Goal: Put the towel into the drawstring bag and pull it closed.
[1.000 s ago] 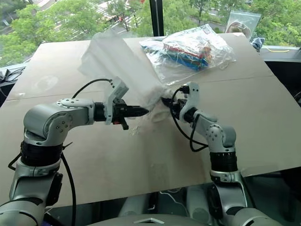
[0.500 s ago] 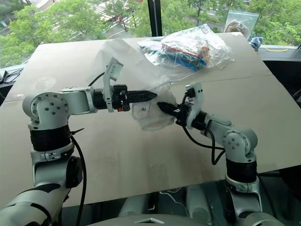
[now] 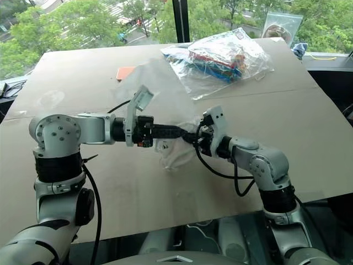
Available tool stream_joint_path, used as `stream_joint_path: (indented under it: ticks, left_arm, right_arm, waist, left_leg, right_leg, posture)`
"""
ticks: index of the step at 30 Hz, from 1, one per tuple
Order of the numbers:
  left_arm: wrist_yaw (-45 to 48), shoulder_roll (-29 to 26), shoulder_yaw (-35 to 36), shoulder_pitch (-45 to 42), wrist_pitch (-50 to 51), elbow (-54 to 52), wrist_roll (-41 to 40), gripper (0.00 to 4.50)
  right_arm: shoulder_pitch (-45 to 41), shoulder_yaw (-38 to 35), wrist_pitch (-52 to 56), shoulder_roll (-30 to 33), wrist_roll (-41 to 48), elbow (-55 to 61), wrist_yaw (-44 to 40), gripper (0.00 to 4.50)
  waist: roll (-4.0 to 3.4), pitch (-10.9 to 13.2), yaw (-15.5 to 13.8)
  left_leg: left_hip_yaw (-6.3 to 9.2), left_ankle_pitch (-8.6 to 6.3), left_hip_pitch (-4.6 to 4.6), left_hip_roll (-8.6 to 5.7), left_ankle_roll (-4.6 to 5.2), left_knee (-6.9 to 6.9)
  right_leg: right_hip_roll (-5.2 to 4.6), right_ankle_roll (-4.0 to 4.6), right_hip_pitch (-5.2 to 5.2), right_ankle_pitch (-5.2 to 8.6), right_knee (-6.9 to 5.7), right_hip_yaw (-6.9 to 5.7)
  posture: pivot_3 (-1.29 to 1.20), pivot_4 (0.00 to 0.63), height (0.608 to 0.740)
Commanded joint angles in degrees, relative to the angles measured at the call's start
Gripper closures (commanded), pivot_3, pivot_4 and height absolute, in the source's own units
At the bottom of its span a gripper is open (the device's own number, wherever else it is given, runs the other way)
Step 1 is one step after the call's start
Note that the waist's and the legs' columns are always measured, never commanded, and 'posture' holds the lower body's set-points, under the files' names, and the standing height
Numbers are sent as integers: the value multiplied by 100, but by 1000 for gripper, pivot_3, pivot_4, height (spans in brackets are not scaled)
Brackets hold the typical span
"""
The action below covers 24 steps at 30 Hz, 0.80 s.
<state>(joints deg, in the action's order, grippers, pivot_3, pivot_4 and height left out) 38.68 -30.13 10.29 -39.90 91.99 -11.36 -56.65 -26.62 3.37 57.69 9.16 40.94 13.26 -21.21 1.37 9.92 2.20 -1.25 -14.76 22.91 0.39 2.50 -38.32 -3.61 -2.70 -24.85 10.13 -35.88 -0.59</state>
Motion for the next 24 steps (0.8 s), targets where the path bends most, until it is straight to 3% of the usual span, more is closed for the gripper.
stream_joint_path:
  ticks: [1,8,14,18,21,24]
  left_arm:
    - [59,-190,17,222,-66,-221,-72,4500]
    - [-54,-233,118,363,-246,-113,-11,4500]
    - [-407,465,380,-279,19,86,-280,4500]
    - [-827,923,671,-670,51,433,-669,4500]
    - [-1028,805,704,-586,51,563,-872,4500]
    - [-1048,435,522,-213,51,427,-1044,4500]
  right_arm:
    - [-15,-626,-265,-230,319,-50,123,4459]
    - [47,-1138,-189,-462,709,-125,257,4459]
    - [-85,-1059,-308,-1011,824,-287,555,4459]
    - [-117,-685,-757,-1392,349,-489,634,4459]
    - [-80,-470,-1054,-1418,142,-409,486,4459]
    - [-169,-986,-1087,-1653,639,-475,666,4459]
  waist:
    - [0,0,-11]
    - [0,0,-52]
    - [0,0,-62]
    - [0,0,-21]
    - [0,0,13]
    - [0,1,23]
  left_leg:
    - [0,0,0,0,0,0]
    - [3,0,2,-2,0,-1]
    - [3,0,2,-3,0,-1]
    - [3,0,1,-3,0,0]
    - [2,0,0,-3,0,0]
    - [2,0,-1,-1,-1,1]
  right_leg:
    - [0,0,0,0,-1,0]
    - [-4,0,1,0,2,-3]
    - [-4,0,2,0,1,-5]
    - [-3,0,1,0,0,-3]
    - [-2,0,0,0,0,-2]
    - [0,0,-1,0,-1,0]
  posture:
    - [0,150,740]
    - [0,150,740]
    - [0,150,740]
    - [0,150,740]
    - [0,150,740]
    - [0,150,740]
